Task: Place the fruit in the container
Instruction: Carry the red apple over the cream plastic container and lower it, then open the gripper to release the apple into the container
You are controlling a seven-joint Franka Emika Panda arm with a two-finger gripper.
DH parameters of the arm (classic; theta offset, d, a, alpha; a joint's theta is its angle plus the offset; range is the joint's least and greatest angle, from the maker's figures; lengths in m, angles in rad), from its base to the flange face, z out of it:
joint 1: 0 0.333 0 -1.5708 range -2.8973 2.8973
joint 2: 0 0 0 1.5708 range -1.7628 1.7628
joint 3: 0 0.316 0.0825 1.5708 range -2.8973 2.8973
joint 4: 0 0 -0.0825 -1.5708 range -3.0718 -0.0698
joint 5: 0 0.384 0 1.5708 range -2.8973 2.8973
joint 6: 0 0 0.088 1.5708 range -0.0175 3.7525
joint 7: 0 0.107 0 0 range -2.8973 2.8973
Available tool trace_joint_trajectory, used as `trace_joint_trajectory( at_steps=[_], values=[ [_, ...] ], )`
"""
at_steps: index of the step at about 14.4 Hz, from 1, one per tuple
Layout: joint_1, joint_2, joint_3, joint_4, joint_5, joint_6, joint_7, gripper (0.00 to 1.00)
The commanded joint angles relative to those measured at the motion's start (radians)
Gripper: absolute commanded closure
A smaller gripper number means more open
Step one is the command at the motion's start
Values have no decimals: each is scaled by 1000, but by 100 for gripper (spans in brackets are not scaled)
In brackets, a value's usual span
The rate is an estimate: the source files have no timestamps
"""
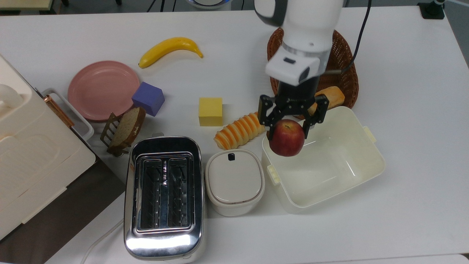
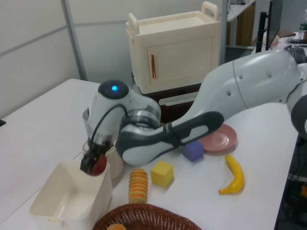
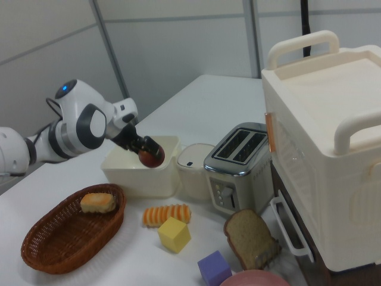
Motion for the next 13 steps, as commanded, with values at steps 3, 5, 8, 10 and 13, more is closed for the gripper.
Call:
trace_joint_trajectory(
  at_steps=[3,5,8,10,13],
  values=[
    [-5,37,32,15,-52,23,20,72],
    [-5,37,32,14,-52,23,20,71],
    [-5,37,32,14,-70,23,18,17],
    [-7,37,32,14,-81,22,20,10],
    [-9,37,32,13,-83,22,32,8]
  ],
)
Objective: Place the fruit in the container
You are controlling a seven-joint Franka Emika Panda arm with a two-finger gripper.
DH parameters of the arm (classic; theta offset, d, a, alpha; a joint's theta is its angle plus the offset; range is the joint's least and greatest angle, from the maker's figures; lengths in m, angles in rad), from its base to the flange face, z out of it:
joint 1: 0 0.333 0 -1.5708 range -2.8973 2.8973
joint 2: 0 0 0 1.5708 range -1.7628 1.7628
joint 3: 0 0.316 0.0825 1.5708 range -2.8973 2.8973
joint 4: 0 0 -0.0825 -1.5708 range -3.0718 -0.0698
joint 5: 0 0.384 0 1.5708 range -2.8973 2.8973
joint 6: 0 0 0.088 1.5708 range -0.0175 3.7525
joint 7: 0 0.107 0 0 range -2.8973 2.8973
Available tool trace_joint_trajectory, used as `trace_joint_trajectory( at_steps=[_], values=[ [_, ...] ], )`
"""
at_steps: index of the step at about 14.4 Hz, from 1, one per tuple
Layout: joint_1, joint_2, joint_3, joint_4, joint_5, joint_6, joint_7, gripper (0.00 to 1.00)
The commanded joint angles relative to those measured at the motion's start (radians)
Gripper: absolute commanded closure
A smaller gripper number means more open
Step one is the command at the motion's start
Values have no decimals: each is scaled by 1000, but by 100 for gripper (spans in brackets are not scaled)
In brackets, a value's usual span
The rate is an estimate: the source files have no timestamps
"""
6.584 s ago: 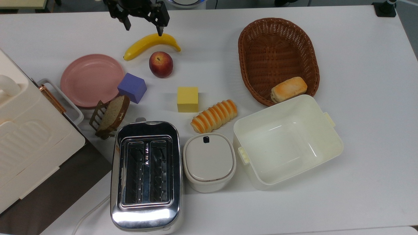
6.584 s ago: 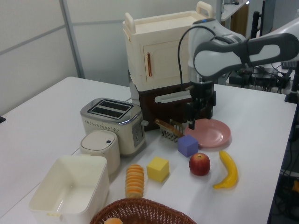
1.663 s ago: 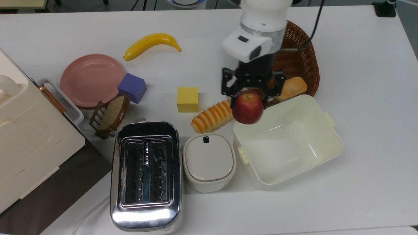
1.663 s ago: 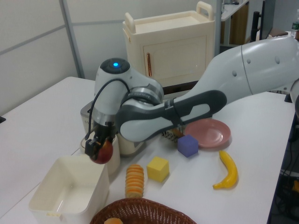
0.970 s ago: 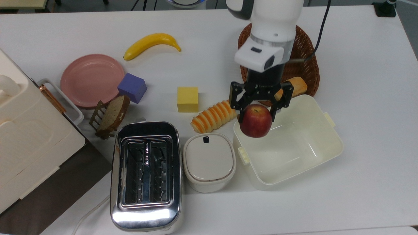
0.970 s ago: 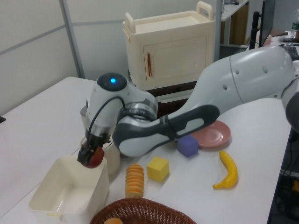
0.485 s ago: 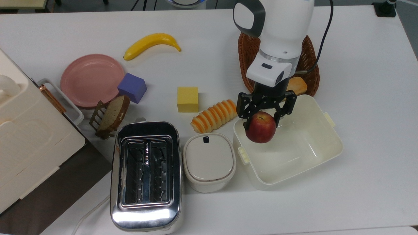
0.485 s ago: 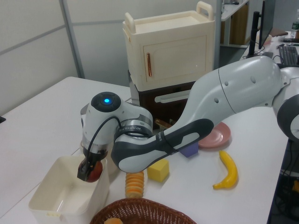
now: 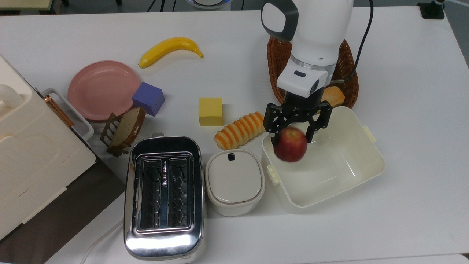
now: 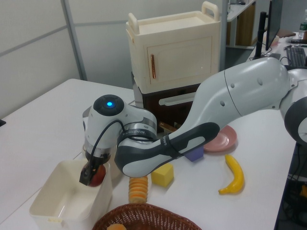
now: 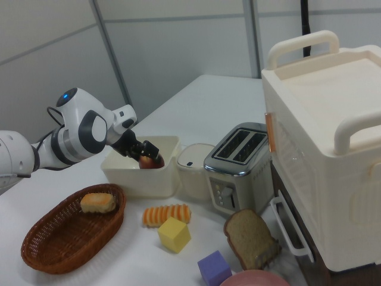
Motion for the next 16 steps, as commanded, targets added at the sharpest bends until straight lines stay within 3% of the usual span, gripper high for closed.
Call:
trace_joint_trajectory(
  at_steps=[1,8,11,14,16],
  values=[
    [-8,-3,8,6,-28,10,30,8],
    [-20,-46,6,-3,-9,-12,56,8],
    [-77,-182,8,-46,-4,-232,106,0],
    [-117,-291,8,-80,99,-435,94,0],
    [-157,-385,8,-124,117,-539,76,0]
  ],
)
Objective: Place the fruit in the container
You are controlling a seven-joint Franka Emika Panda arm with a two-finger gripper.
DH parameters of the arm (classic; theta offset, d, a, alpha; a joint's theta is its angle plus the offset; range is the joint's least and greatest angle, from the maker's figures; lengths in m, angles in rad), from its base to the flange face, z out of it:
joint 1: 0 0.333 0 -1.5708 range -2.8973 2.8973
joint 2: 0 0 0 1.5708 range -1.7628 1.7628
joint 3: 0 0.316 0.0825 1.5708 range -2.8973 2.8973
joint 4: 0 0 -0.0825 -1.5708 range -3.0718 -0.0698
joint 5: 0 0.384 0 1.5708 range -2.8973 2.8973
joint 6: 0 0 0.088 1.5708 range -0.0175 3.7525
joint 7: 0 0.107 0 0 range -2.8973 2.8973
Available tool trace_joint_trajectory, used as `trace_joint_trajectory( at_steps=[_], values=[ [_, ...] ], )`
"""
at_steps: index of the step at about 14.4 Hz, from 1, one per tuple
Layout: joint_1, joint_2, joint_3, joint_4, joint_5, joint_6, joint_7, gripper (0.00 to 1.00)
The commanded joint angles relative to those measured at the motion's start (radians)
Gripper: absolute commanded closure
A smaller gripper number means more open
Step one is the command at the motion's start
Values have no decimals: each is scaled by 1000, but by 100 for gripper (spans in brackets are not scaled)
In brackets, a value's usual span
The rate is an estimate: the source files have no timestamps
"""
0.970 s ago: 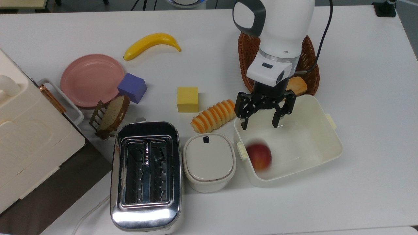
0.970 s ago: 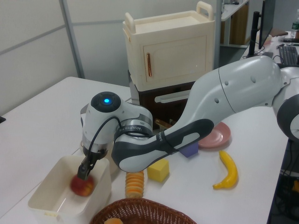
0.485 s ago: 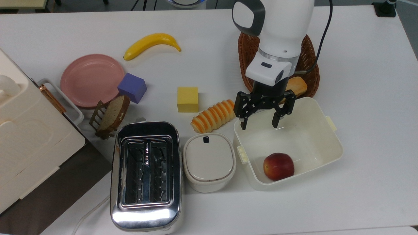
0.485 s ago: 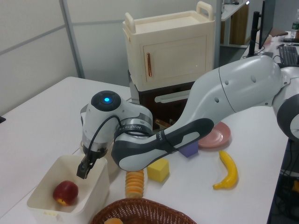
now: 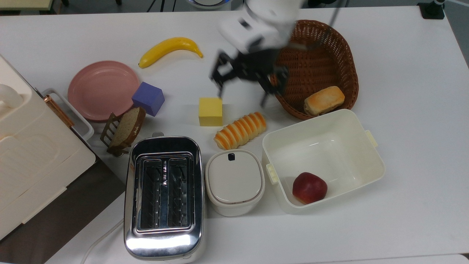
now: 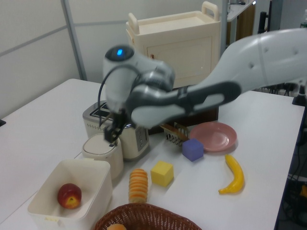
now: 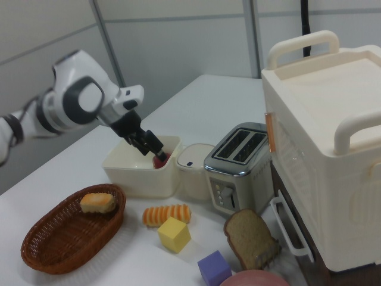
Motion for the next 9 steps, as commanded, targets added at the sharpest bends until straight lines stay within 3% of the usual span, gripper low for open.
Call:
trace_joint_trajectory(
  at_steps=[1,6,9],
  values=[
    [-59,-211,8,-150,52,-184,-16,0],
    [-148,-341,-15,-231,120,-286,-204,0],
    [-165,-352,-107,-228,181,-315,-287,0]
  ],
)
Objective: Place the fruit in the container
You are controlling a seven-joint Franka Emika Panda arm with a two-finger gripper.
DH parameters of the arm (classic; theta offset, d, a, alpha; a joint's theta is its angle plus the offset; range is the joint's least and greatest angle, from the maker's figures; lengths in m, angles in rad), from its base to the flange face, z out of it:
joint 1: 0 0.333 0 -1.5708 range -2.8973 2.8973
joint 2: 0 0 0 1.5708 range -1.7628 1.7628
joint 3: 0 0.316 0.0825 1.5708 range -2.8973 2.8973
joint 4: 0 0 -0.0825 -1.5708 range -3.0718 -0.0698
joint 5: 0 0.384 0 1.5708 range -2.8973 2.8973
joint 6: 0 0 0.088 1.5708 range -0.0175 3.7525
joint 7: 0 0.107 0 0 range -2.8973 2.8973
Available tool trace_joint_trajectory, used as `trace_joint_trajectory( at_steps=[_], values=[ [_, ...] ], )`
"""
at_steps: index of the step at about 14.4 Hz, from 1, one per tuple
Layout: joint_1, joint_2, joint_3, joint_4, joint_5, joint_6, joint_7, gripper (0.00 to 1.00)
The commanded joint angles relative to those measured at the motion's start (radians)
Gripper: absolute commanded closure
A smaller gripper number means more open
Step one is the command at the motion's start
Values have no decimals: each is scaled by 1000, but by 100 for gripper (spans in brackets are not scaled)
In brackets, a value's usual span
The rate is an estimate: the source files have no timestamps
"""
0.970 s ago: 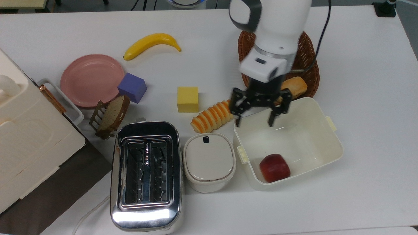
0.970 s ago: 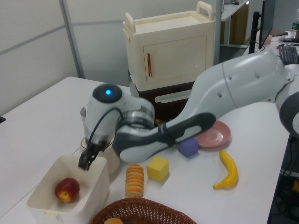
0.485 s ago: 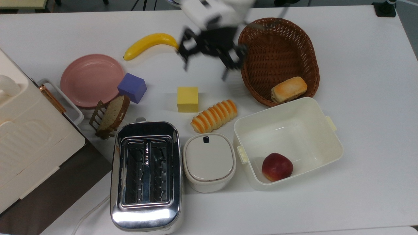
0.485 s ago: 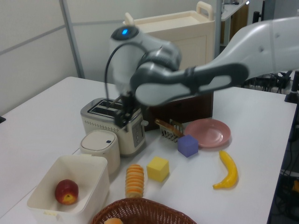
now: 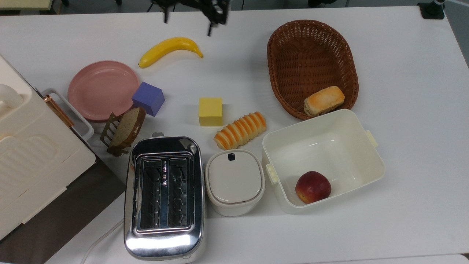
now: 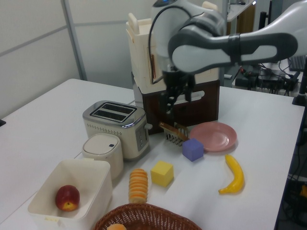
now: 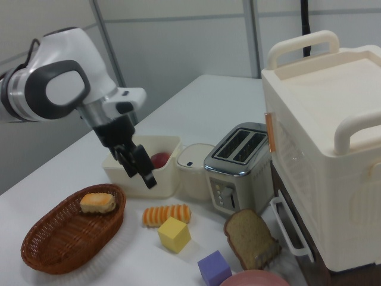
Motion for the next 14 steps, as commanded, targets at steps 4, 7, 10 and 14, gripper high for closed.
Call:
trace_joint_trajectory(
  at_steps=[4,7,10,14],
  values=[
    [-15,-81,-157,-44,137,-14,-181,0],
    [-7,-69,-154,-45,144,-16,-183,0],
    [-6,-66,-154,-44,167,-13,-227,0],
    [-6,-58,-154,-44,207,-11,-255,0]
  ],
)
